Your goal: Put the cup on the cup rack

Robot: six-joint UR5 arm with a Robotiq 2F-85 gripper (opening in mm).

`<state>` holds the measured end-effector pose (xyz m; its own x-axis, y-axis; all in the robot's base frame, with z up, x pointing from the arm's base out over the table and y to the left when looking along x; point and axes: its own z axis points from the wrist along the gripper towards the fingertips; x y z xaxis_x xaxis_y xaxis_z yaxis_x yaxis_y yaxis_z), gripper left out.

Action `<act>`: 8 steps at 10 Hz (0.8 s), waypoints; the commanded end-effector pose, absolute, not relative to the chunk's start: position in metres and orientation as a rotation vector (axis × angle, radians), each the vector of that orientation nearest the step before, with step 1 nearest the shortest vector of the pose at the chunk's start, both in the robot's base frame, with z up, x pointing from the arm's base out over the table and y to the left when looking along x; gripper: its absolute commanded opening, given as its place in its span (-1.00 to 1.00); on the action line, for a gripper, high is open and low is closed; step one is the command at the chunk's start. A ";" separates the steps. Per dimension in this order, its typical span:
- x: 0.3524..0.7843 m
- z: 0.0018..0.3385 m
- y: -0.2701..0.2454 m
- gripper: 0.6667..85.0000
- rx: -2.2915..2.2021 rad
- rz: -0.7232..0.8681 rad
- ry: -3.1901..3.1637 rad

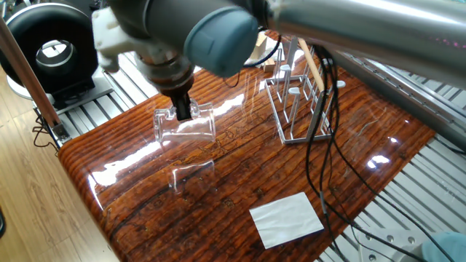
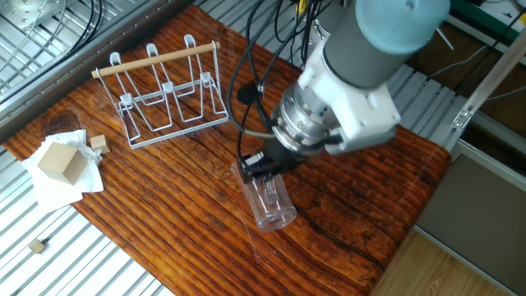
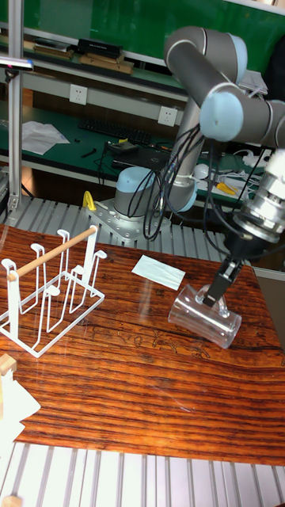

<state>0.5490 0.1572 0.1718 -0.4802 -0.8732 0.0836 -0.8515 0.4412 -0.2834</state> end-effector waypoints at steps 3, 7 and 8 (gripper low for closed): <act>0.541 0.210 0.140 -0.99 -1.548 -0.229 2.569; 0.533 0.222 0.123 -0.99 -1.552 -0.135 2.538; 0.530 0.220 0.124 -0.99 -1.539 -0.100 2.533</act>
